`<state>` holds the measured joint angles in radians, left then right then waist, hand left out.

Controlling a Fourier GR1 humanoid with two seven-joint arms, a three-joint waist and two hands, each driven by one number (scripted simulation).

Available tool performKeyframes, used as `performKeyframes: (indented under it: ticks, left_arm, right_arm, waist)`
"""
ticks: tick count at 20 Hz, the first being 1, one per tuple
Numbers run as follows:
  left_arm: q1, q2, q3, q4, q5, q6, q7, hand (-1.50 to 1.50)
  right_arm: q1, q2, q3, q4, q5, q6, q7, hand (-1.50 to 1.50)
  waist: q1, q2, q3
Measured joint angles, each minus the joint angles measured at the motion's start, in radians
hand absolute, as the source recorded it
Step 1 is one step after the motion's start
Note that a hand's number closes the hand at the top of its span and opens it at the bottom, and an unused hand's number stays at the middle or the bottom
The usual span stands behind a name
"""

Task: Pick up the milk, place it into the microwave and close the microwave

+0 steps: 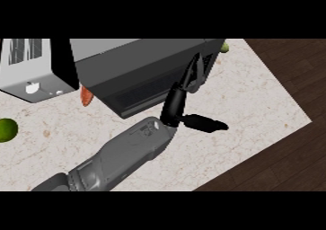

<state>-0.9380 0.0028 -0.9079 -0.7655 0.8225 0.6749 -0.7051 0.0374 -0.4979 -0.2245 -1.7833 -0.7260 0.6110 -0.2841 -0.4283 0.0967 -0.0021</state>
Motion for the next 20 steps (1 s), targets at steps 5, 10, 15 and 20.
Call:
performKeyframes:
  ticks: [5, 10, 15, 20]
  left_arm:
    - [-0.005, -0.002, -0.006, 0.004, 0.025, -0.002, -0.010, 1.50]
    - [-0.003, 0.035, -0.022, 0.014, 0.023, -0.008, -0.020, -1.50]
    - [-0.052, 0.048, -0.072, 0.067, -0.028, 0.027, 0.009, -1.50]
    - [-0.080, 0.030, -0.088, 0.090, -0.035, 0.053, 0.049, -1.50]
  right_arm:
    - [-0.007, -0.007, 0.005, -0.004, -0.019, 0.004, 0.012, -1.50]
    - [-0.011, -0.016, 0.000, -0.005, -0.036, 0.002, 0.022, -1.50]
    - [-0.007, -0.026, -0.004, -0.008, -0.049, -0.002, 0.034, -1.50]
    - [0.000, -0.036, -0.016, -0.013, -0.059, -0.007, 0.042, -1.50]
  waist:
    - [0.000, 0.000, 0.000]
    - [0.013, -0.009, 0.005]
    - [0.035, -0.025, 0.012]
    - [0.052, -0.030, 0.013]
